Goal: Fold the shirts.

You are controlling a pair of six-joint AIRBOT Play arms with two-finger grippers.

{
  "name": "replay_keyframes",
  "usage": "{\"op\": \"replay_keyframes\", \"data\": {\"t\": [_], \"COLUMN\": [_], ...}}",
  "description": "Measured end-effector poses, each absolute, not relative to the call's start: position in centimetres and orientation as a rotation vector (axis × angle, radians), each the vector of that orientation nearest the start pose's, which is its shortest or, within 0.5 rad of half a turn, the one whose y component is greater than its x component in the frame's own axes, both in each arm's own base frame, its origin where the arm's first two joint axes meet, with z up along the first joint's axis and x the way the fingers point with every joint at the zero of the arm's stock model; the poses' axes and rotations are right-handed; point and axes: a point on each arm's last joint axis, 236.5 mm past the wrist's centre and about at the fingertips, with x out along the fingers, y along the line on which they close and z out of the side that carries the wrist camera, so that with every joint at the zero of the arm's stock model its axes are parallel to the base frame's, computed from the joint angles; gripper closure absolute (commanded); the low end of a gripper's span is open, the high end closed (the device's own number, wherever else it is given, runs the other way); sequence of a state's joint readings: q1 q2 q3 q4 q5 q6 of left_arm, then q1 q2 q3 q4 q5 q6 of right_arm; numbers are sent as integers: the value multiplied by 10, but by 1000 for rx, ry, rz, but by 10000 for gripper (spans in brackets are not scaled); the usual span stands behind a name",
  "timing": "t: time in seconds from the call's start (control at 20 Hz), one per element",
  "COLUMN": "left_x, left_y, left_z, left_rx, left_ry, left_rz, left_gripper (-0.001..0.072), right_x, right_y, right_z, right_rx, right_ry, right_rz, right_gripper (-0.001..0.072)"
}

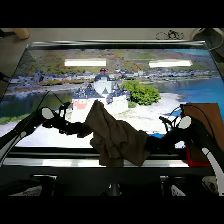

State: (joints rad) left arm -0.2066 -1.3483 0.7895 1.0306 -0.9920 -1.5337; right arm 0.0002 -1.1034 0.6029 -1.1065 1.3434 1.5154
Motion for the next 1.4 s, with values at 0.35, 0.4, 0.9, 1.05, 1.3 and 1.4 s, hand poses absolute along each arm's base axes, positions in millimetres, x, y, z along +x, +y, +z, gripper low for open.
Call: {"op": "replay_keyframes", "data": {"t": [0.35, 0.4, 0.9, 1.05, 1.3, 1.4], "left_x": [308, 312, 392, 334, 237, 234], "left_y": [-177, -178, -102, -40, 8, 21], "left_z": [-81, -73, 267, 435, 522, 504], "left_rx": [-444, -444, -221, -166, -118, -101], "left_ry": [1438, 1413, 517, 108, -129, -67], "left_rz": [-333, -340, -296, -146, 27, 87], "left_gripper": [683, 684, 686, 685, 684, 684], "right_x": [177, 181, 324, 318, 247, 243], "right_y": [137, 144, 124, 62, 10, -2], "right_z": [-101, -105, 157, 340, 445, 434], "right_rx": [576, 578, 113, 45, 56, 45], "right_ry": [1745, 1726, 915, 404, 120, 177], "right_rz": [290, 296, 407, 188, 32, -19], "right_gripper": [393, 691, 691, 691, 691, 690]}}
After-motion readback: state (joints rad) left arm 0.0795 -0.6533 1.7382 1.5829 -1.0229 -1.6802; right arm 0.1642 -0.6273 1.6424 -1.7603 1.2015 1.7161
